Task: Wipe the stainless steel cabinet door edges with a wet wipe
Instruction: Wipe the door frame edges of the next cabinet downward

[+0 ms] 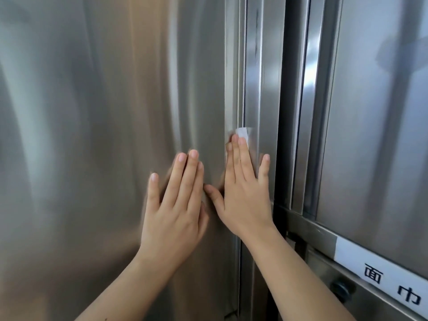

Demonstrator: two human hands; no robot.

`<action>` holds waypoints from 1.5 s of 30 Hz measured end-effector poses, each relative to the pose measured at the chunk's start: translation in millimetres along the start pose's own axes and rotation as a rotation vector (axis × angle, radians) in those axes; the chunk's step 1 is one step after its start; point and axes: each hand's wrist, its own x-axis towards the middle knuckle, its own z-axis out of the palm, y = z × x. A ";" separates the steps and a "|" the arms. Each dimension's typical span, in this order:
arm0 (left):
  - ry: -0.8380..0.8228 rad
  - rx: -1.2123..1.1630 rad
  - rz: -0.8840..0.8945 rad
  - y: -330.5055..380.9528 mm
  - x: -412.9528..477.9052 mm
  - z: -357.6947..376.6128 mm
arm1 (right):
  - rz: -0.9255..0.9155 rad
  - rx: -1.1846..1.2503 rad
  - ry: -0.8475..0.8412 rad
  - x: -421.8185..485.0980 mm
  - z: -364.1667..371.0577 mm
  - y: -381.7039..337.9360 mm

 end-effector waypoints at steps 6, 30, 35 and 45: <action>-0.015 0.020 -0.012 9.8 -23.9 3.2 | 0.019 -0.002 0.004 -11.9 7.1 -4.7; -0.108 0.004 0.061 39.7 -120.5 9.7 | -0.032 0.099 -0.096 -137.4 78.8 -22.5; -0.152 -0.011 0.051 42.8 -141.9 10.3 | -0.095 0.090 -0.186 -180.0 91.2 -21.8; -0.337 0.000 0.128 47.5 -207.6 0.7 | -0.058 0.286 -0.390 -228.0 101.6 -30.2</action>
